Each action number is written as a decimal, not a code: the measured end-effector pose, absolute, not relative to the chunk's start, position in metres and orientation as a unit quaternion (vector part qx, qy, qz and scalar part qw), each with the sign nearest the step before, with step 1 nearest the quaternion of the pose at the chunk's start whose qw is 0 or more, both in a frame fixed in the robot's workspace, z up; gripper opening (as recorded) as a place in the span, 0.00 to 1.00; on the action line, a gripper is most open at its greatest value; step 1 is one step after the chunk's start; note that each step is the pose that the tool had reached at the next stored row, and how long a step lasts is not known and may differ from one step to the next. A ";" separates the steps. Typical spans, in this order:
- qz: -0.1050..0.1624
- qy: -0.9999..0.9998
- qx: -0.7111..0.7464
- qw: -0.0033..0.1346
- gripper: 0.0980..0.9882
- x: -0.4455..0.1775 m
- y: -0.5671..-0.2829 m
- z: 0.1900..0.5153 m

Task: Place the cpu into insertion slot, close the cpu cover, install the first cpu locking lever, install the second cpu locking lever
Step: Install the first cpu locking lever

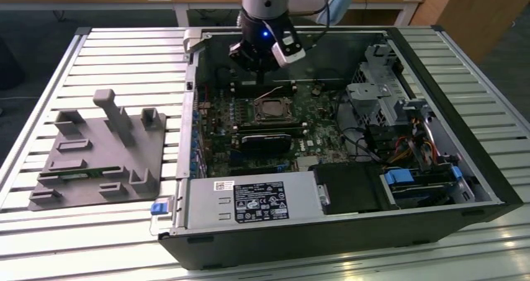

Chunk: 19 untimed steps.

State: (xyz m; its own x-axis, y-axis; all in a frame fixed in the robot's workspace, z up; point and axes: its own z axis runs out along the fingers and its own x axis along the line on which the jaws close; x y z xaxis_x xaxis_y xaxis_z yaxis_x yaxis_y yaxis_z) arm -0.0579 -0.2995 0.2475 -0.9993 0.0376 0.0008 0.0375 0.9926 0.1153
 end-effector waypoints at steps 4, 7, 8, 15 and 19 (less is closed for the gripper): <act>0.058 0.998 0.013 0.001 0.01 -0.053 -0.299 0.242; 0.058 0.998 0.012 0.001 0.01 -0.045 -0.299 0.238; 0.058 0.998 0.012 0.001 0.01 -0.043 -0.299 0.237; 0.058 0.998 -0.008 -0.001 0.01 -0.040 -0.299 0.231; 0.058 0.998 -0.008 -0.001 0.01 -0.036 -0.298 0.230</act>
